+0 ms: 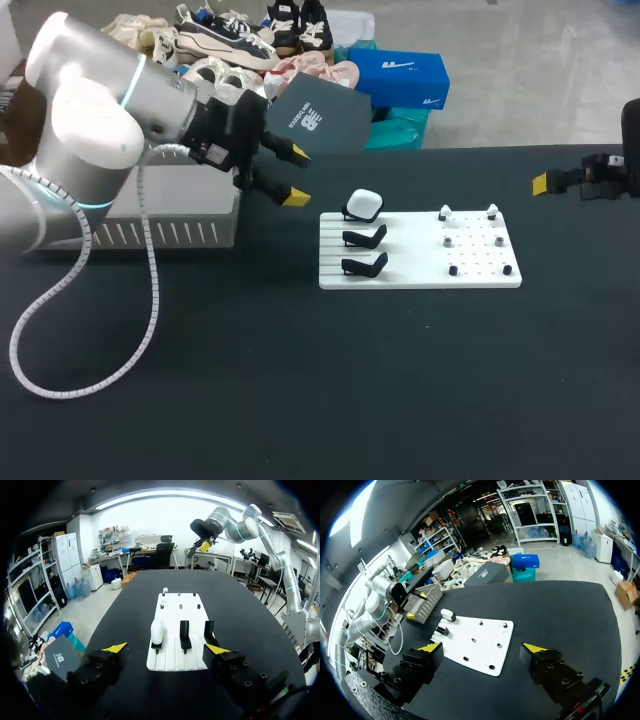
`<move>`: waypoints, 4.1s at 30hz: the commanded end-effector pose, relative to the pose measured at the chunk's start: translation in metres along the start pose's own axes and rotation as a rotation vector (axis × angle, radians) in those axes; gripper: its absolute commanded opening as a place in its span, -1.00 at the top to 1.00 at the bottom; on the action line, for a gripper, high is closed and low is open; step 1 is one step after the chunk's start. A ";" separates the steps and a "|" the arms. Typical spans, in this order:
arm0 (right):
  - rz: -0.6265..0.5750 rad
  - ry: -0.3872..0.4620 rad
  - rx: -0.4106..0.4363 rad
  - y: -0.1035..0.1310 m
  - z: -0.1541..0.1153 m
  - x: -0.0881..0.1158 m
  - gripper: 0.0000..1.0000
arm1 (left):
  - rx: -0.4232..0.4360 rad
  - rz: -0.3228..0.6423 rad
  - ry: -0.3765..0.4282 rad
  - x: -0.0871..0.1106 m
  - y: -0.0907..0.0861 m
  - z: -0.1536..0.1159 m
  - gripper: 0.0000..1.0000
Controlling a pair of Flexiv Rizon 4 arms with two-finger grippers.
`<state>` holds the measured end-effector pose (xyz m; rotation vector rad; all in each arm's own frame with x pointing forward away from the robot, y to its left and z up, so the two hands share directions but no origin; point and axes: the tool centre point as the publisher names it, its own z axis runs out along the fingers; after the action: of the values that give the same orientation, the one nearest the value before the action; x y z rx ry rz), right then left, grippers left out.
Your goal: Pick up each earbud case from the left stands, insert the matching earbuds, close the lid, and place the case in the box.
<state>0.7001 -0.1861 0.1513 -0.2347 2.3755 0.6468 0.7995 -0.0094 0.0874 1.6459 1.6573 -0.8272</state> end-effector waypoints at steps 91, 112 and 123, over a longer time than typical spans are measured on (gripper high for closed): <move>-0.002 -0.001 -0.005 -0.002 0.001 0.000 -1.00 | 0.058 -0.028 -0.100 0.009 0.022 0.114 0.31; -0.002 -0.001 -0.005 -0.002 0.001 0.000 -1.00 | 0.051 -0.017 -0.146 0.004 0.015 0.097 1.00; -0.002 -0.001 -0.005 -0.002 0.001 0.000 -1.00 | 0.057 0.013 -0.274 -0.042 -0.032 0.046 1.00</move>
<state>0.7001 -0.1861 0.1513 -0.2347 2.3756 0.6468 0.8041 -0.0824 0.0804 1.5461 1.4292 -1.1007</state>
